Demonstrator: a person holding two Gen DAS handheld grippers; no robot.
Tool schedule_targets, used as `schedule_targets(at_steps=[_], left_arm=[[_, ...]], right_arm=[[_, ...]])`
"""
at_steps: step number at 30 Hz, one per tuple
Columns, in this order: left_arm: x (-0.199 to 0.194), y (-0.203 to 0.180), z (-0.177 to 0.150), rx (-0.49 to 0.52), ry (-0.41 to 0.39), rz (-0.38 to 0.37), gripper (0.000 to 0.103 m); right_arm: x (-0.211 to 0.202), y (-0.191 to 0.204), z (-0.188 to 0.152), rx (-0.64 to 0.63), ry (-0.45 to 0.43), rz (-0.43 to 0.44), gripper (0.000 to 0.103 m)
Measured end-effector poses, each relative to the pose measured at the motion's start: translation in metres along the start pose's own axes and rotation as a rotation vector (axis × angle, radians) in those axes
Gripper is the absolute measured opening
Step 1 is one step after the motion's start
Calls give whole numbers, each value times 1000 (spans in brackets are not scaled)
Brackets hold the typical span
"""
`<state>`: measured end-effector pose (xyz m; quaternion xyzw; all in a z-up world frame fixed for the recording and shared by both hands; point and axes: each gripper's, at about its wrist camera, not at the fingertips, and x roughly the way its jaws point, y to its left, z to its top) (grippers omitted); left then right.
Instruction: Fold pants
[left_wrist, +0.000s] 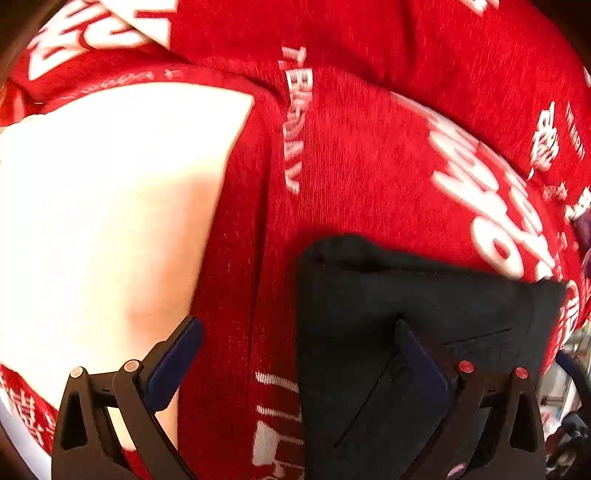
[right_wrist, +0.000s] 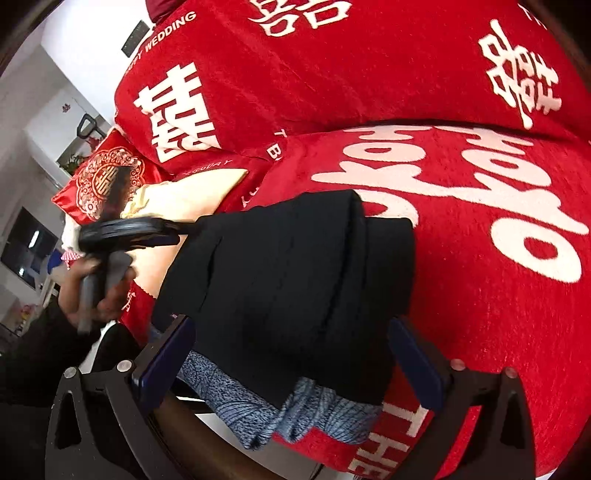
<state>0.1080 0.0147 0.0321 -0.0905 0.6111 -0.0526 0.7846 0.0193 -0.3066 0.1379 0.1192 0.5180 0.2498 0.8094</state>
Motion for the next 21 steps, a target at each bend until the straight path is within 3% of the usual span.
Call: schedule_targets(at_steps=[2,5,8,11,12,15,18,21], left_arm=[[-13,1,-6,12,-28,-52,103],[-40,6,-34,16,-68,-246,103],[-39,2,-70,81,-7,-343,103],[-21,-14,-93,155,42,-338,103],[-15,-19,-96,152,47,-367,103],[-5,-26,-96,146,28,-347,103],[2,-29,-91,145,32,-339,103],[6,-25,-87,142,42,-358,103]], right_arm=[[-1,-1,-2,0,2,1,103],[-3,-11,-7,25,10,2,103],[3,-33,-16,88,36,38,103],[13,-51,-22,150,35,84,103],[16,-54,-22,158,33,97,103],[34,-54,-26,137,80,105,103],[39,-50,-22,128,49,185,103],[53,-46,-14,105,53,174,103]])
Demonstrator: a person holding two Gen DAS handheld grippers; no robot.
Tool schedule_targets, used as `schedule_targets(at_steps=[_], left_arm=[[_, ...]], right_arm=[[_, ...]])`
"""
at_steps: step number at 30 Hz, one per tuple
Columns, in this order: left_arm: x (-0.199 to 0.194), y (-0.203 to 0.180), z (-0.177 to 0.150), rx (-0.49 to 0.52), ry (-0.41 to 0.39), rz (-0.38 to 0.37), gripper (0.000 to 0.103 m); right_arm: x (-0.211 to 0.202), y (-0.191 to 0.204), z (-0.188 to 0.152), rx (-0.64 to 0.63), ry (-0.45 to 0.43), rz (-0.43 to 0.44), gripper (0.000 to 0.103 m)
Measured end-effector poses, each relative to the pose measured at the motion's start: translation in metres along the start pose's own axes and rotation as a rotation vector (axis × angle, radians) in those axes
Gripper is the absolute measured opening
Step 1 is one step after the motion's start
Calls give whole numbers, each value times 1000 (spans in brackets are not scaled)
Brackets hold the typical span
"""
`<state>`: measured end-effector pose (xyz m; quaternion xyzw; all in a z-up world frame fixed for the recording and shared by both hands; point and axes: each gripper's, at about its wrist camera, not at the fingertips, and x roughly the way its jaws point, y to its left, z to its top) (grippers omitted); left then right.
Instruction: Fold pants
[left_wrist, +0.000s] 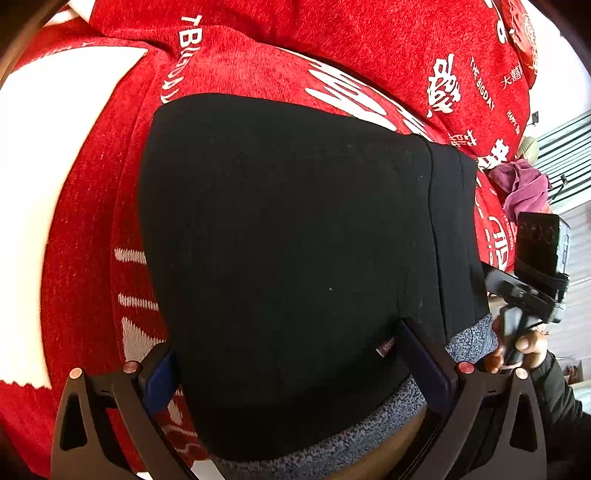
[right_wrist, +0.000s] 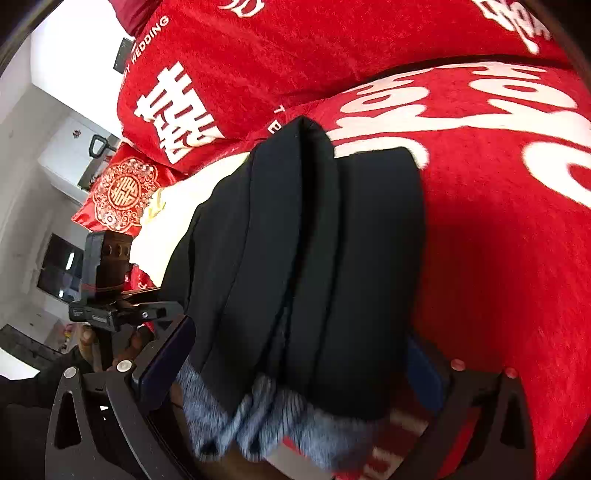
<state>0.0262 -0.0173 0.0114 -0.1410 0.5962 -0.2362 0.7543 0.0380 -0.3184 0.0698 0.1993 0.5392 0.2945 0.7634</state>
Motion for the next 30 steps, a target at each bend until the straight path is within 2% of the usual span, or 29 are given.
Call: schedule_targets(at_steps=[3,6,7,8,11,12,14,16,19,21,30], left_arm=[[0,5,-3,19,-25,-20,103],[-2,-5,-6,12,-45,43,103],[-4,-15,-7,19,-61,82,100],[-5,-23,-7,36,-74,114,93],[-17,-44,-10,102,-108,203,75],[-19,-48,-10,112,-111,220,73],[-21,-48,-9,92,-113,223,70],[-24,-50,-8,78,-125,227,63],[-36,-65,-8,114,-151,259,53],[-44,-76,-6,130,-166,261,52],[-62,-99,22,160,-206,246,52]], right_arm=[[9,6,4,-64,16,-38,103],[14,16,5,-106,49,-96,103],[16,21,6,-105,70,-133,103],[19,30,7,-115,98,-177,103],[21,53,6,-201,111,-223,102],[21,55,5,-202,108,-233,101],[15,52,6,-166,88,-237,91],[5,52,8,-156,69,-222,73],[-10,66,10,-170,36,-225,54],[-17,76,12,-177,17,-217,51],[-50,79,36,-201,-51,-222,49]])
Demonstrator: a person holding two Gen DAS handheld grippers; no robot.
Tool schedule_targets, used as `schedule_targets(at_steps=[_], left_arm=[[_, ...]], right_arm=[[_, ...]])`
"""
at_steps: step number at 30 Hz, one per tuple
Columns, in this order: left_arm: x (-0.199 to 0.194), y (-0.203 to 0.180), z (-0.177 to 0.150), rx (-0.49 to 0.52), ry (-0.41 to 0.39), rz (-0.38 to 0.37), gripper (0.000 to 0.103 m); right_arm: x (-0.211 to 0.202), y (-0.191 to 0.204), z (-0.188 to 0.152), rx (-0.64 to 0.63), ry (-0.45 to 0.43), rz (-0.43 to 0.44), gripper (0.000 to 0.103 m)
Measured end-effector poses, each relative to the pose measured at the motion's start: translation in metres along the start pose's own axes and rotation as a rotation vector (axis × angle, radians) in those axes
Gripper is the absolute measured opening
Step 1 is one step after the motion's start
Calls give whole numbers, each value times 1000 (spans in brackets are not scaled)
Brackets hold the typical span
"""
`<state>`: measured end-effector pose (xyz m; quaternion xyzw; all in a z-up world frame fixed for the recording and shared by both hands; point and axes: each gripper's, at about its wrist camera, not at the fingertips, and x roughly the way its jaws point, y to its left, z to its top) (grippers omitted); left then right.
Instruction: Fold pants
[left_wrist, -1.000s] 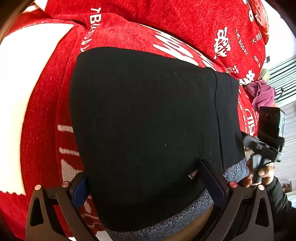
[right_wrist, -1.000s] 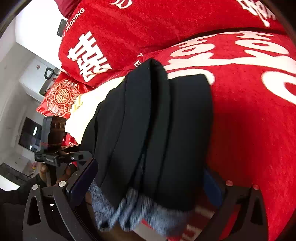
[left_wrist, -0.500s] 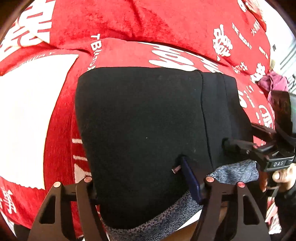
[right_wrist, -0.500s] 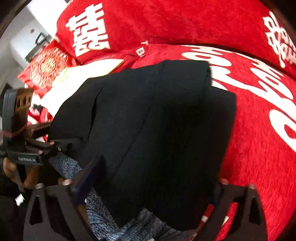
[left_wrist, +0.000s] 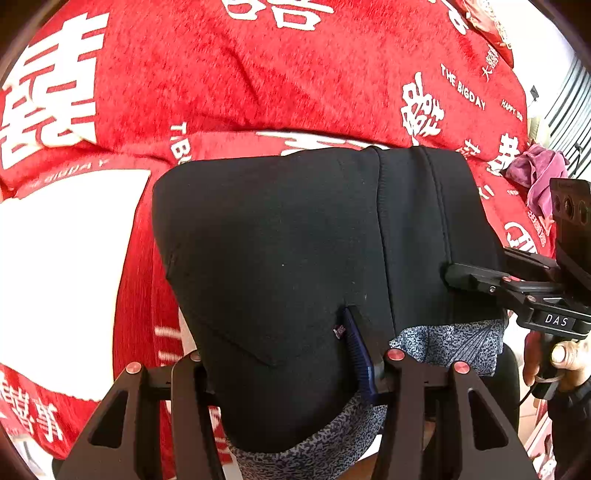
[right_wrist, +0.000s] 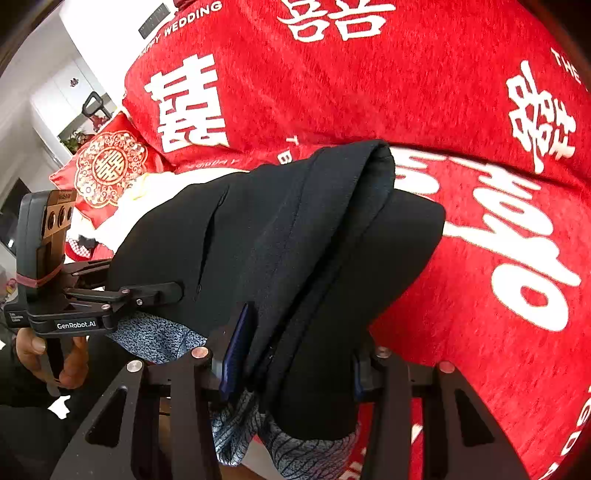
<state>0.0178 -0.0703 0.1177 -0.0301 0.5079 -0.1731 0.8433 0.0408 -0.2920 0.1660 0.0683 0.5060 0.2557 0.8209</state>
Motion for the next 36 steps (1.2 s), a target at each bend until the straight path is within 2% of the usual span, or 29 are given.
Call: schedule_targets(at_steps=[6,18,23,27,28,29,31,32,34,35,36], left_arm=[[14,-6,48,4,-18,7,52],[70,-3,146,-18,10,41,52],[99,3,167,-32,66,43,52],[132,17,165,-63,149,16,52],[139,20,163,-63,163,17,53],[146,23,161,-63,169,15,58],[154,31,156,-71,164,3,65],[157,36,154,-82,165,-11,69],[157,43,151,-96,166,-43,72],[156,46,149,-94,168,-57,72],[152,49,148,-90,166,-63,72]], right_arm=[[1,-21,37,18,-22,-11,49],[43,-84,117,97,10,-27,49],[66,-105,132,128,58,-35,49],[88,-124,127,165,110,-29,49],[96,-130,123,177,127,-33,51],[102,-135,121,186,134,-41,53],[112,-149,116,228,140,-38,67],[116,-154,114,253,146,-29,70],[119,-164,111,295,147,-9,82],[117,-165,111,299,147,-7,83],[109,-162,111,294,132,-40,83]])
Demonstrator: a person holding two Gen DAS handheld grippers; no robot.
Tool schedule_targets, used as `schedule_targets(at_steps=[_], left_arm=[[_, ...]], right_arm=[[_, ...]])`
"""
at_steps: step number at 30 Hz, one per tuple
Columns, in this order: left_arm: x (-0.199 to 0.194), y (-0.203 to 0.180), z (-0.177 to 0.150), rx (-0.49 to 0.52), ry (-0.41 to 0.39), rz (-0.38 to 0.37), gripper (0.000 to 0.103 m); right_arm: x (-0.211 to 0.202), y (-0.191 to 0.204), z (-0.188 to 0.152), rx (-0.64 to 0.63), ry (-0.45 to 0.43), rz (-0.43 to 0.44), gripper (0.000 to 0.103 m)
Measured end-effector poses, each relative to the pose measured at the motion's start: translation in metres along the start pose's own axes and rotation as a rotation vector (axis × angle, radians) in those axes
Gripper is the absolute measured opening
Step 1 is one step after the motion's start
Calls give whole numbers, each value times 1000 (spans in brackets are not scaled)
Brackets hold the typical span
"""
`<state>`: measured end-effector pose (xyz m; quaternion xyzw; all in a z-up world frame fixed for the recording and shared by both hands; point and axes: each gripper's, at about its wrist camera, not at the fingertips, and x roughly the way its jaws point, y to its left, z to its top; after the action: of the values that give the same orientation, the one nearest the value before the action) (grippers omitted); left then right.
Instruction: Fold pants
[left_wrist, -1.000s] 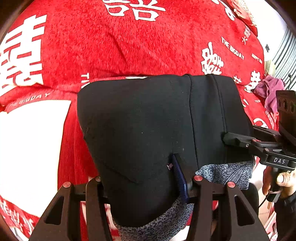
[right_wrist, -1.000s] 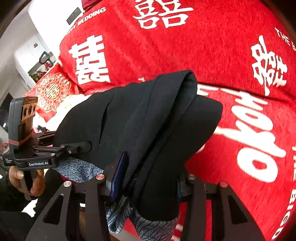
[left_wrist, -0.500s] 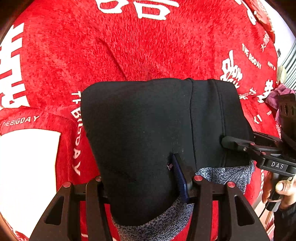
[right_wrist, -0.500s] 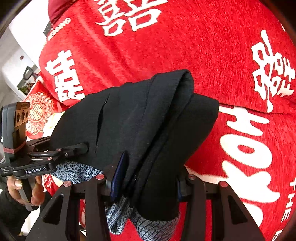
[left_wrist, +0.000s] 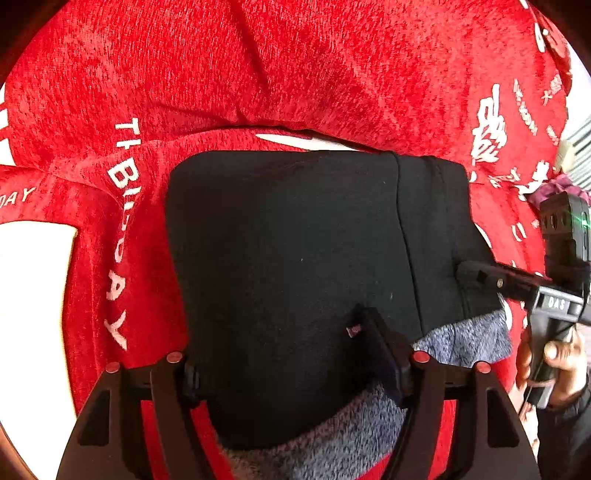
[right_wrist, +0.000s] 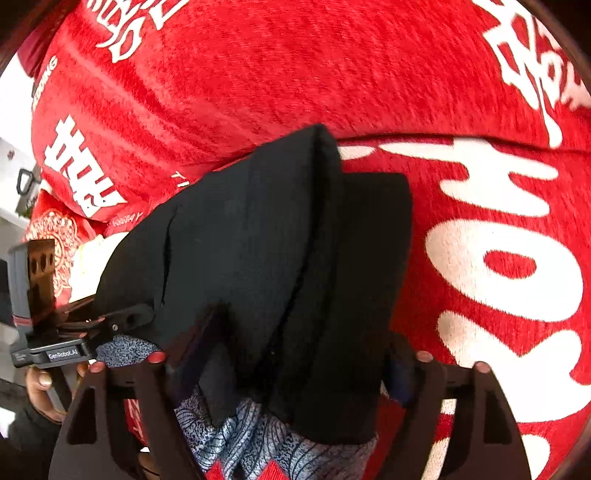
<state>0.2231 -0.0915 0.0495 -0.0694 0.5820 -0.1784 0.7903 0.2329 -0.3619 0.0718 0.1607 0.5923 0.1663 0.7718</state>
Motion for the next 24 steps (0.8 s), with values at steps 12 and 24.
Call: schedule_targets(at_steps=[12,24], left_arm=[[-41,-29,-23,24,-108,-60,72],[-14,-42,-24,94,-62,21,85]], right_arm=[[-38,53,-52,-145,-96,229,85],[-49,41,36,-52,-190,331,87]])
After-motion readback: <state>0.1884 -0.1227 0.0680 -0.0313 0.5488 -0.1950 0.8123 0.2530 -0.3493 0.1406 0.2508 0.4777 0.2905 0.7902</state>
